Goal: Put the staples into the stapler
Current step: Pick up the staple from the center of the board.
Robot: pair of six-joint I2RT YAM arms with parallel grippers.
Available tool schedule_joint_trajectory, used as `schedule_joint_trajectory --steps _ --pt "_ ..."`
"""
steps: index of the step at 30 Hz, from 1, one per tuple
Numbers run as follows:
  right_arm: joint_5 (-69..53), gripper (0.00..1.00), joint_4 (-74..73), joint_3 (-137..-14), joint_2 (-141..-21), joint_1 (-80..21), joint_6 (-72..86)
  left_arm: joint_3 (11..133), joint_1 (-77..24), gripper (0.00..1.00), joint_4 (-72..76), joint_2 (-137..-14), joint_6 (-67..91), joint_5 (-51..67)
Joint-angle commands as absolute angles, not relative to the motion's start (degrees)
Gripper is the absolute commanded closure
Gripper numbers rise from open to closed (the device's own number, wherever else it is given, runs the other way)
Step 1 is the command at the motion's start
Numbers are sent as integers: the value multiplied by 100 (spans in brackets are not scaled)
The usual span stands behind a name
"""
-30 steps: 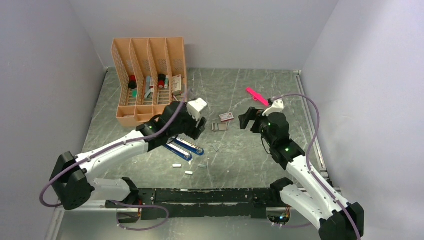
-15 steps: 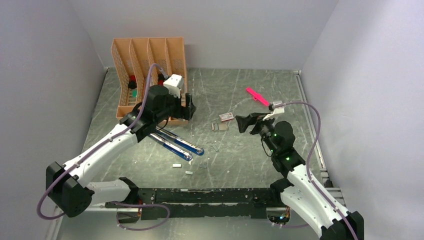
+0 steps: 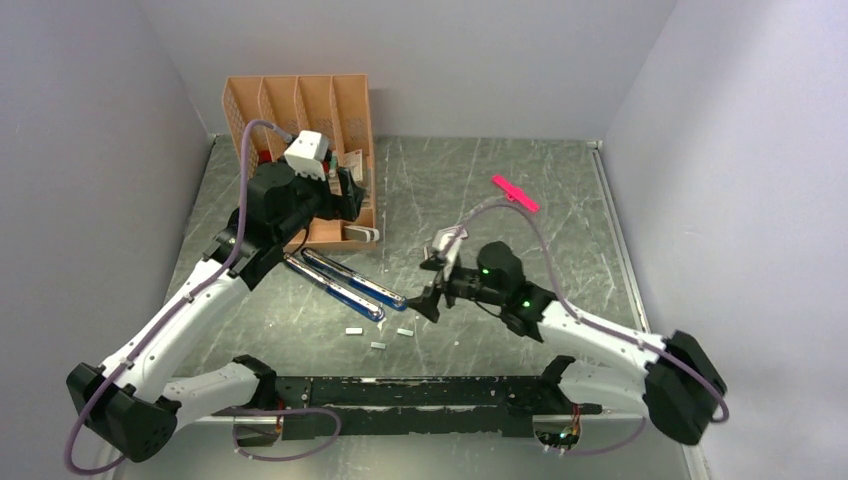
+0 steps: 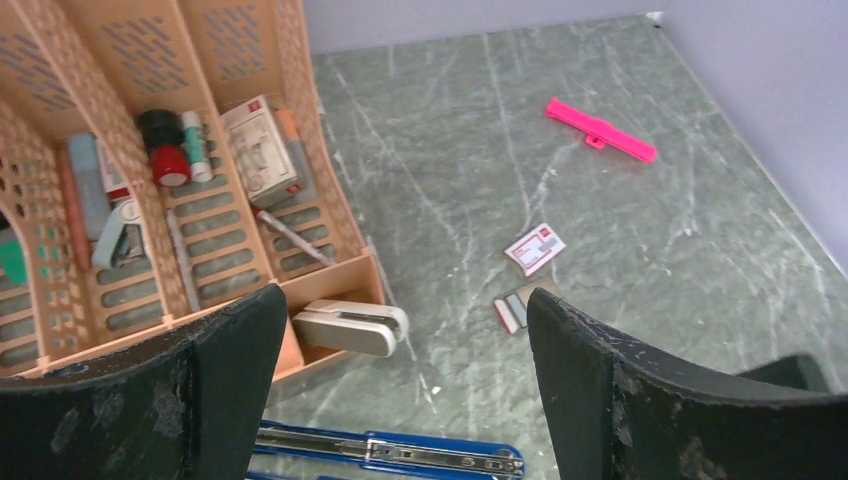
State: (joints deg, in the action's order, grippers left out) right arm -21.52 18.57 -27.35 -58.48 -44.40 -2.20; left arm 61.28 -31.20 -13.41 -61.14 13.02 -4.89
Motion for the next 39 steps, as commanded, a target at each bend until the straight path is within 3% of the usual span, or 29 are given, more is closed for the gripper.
schedule_joint_trajectory --steps 1,7,15,24,39 --pt "-2763 7 634 -3425 -6738 -4823 -1455 5952 -2824 6 -1267 -6135 1063 -344" --pt "-2330 22 -346 -3802 -7569 -4931 -2183 5913 -2744 7 -1321 -6175 921 -187" --pt "-1193 26 -384 -4114 -8192 -4916 -1703 6002 -2731 8 -1537 -6438 801 -308" --pt "604 31 271 -3973 -8096 -4879 432 5998 -2673 7 -1556 -6498 817 -291" --pt "271 44 42 -4112 -8704 -4637 929 6003 -2604 9 -1549 -6544 853 -174"
